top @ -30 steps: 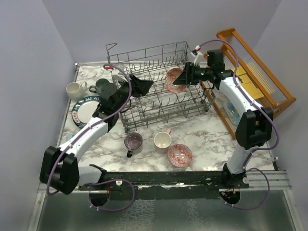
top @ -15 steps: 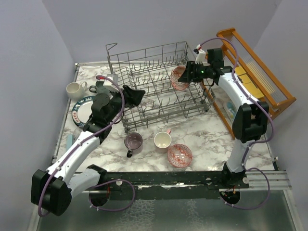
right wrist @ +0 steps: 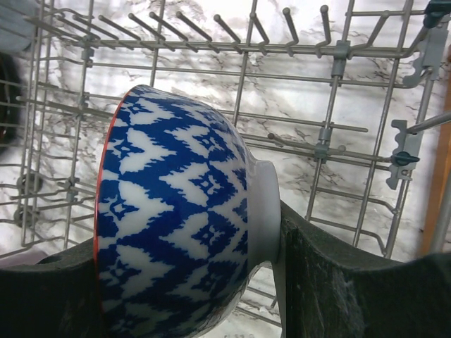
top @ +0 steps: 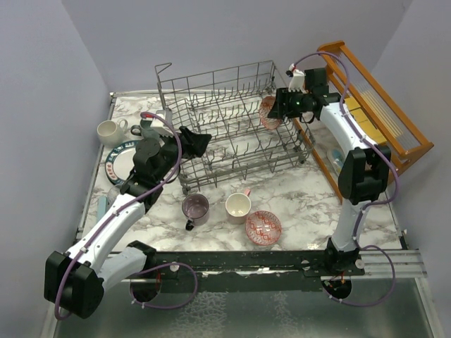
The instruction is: Load the mixed dishes into the dish rack
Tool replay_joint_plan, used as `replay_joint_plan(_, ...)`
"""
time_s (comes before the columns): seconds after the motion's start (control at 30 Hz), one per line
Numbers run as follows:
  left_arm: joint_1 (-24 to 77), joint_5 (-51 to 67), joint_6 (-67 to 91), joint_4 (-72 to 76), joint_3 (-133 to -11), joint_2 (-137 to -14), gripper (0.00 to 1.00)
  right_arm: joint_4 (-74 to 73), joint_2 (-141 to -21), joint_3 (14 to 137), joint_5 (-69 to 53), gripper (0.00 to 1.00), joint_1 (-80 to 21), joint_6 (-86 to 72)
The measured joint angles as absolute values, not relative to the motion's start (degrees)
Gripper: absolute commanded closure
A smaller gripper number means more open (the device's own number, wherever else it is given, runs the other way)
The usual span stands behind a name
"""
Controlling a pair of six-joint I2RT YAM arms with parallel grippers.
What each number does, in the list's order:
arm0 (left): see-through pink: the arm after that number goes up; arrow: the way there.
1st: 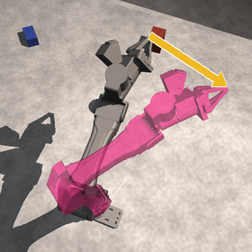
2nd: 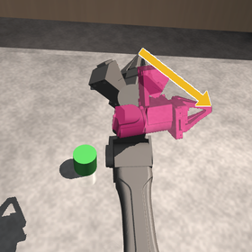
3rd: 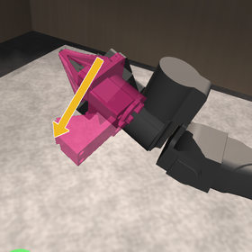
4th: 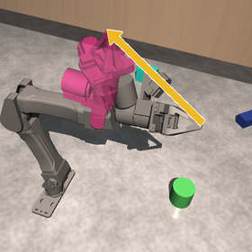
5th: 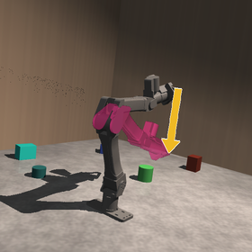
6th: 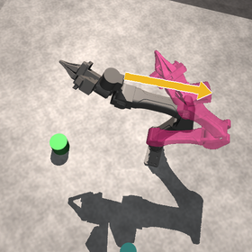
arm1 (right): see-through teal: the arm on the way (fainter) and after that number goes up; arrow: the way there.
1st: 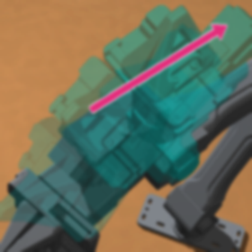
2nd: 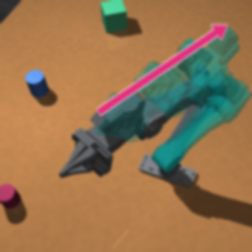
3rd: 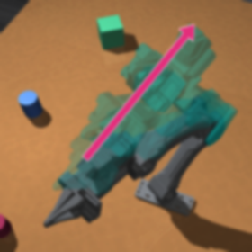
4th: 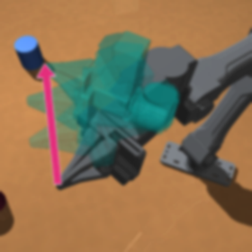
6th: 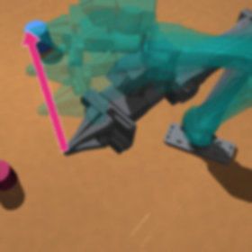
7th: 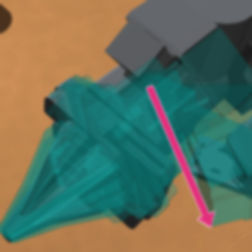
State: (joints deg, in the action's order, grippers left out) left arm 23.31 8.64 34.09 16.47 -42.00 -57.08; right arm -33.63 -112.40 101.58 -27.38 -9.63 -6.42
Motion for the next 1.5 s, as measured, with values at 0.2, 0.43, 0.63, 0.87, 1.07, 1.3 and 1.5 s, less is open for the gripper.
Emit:
replay_joint_plan(0.2, 23.31, 8.51, 34.06, 15.75, -41.58, -57.06, 0.39, -34.57, -113.47, 102.13, -25.56, 0.77, -9.56, -5.02)
replay_joint_plan(0.43, 23.31, 8.51, 34.06, 15.75, -41.54, -57.06, 0.39, -35.83, -114.19, 102.13, -22.79, 0.77, -9.04, -3.42)
replay_joint_plan(0.63, 23.31, 8.51, 34.09, 15.77, -41.54, -57.06, 0.39, -36.07, -114.24, 102.13, -19.64, 0.77, -8.91, -1.52)
replay_joint_plan(0.87, 23.31, 8.54, 34.11, 15.79, -41.54, -57.08, 0.39, -36.07, -114.24, 102.13, -15.81, 0.77, -8.91, 0.89)
replay_joint_plan(1.07, 23.31, 8.54, 34.13, 15.79, -41.54, -57.19, 0.39, -36.03, -114.24, 102.1, -13.39, 0.79, -9.06, 2.44)
replay_joint_plan(1.3, 23.31, 8.54, 34.15, 15.81, -41.54, -57.23, 0.39, -35.66, -114.37, 101.36, -9.17, 0.79, -9.43, 4.6)
replay_joint_plan(1.5, 23.31, 8.54, 34.15, 15.79, -41.54, -57.21, 0.39, -35.2, -114.34, 100.49, -8.56, 0.79, -9.8, 4.82)
